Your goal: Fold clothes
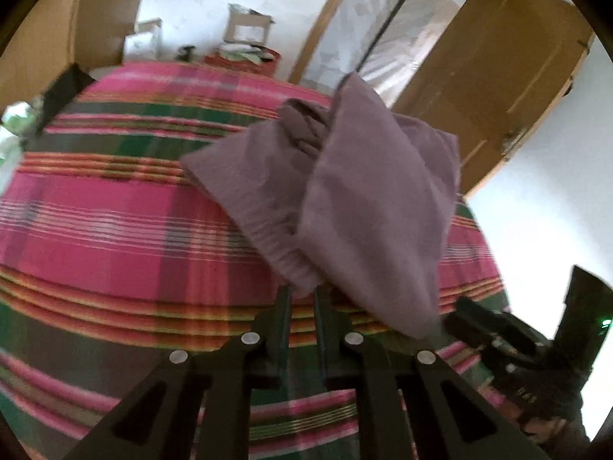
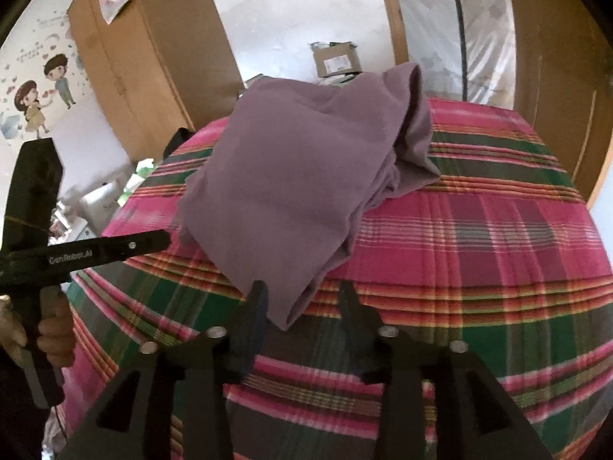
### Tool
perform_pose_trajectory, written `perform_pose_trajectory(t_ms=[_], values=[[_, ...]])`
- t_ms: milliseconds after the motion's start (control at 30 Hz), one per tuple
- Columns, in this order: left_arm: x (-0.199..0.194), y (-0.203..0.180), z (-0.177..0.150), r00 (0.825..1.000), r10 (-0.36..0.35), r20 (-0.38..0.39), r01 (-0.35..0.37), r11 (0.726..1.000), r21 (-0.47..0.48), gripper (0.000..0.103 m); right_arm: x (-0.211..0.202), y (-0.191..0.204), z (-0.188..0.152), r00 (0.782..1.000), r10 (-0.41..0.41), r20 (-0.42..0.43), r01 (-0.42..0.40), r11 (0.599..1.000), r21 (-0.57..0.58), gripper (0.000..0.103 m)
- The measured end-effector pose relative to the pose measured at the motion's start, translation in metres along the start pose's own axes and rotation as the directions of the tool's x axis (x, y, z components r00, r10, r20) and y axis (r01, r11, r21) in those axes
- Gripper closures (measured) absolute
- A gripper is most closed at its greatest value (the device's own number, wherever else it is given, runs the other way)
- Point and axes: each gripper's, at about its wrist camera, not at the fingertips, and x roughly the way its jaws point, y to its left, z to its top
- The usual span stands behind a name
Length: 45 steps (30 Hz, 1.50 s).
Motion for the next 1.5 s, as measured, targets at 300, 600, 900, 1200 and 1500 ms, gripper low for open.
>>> perform_pose_trajectory(t_ms=[300,600,900,1200,1500], values=[[0.014,0.009,0.003,0.999,-0.041,-0.023,0.038,0.995,-0.096,0.087,0.022,0.003,0.004,0.993,0.115,-0.035,-0.115,0.993,0.004,0.049],[0.029,0.014,0.013,0.999,-0.038,-0.032,0.032,0.984,-0.176,0.086,0.042,0.001,0.007,0.982,0.178,-0.063,-0.175,0.983,0.063,0.076],[0.026,0.014,0.016,0.999,-0.036,-0.019,0.031,0.979,-0.201,0.086,0.014,-0.001,0.012,0.983,0.183,0.032,-0.184,0.981,0.052,0.097],[0.011,0.013,0.003,1.000,0.020,0.000,-0.020,0.979,-0.205,0.086,-0.031,-0.024,0.011,0.984,0.102,0.146,-0.118,0.988,0.102,0.097],[0.009,0.000,0.000,0.999,0.049,0.001,-0.048,0.974,-0.223,0.086,-0.063,-0.068,0.001,0.977,0.010,0.214,-0.063,0.968,0.242,0.097]])
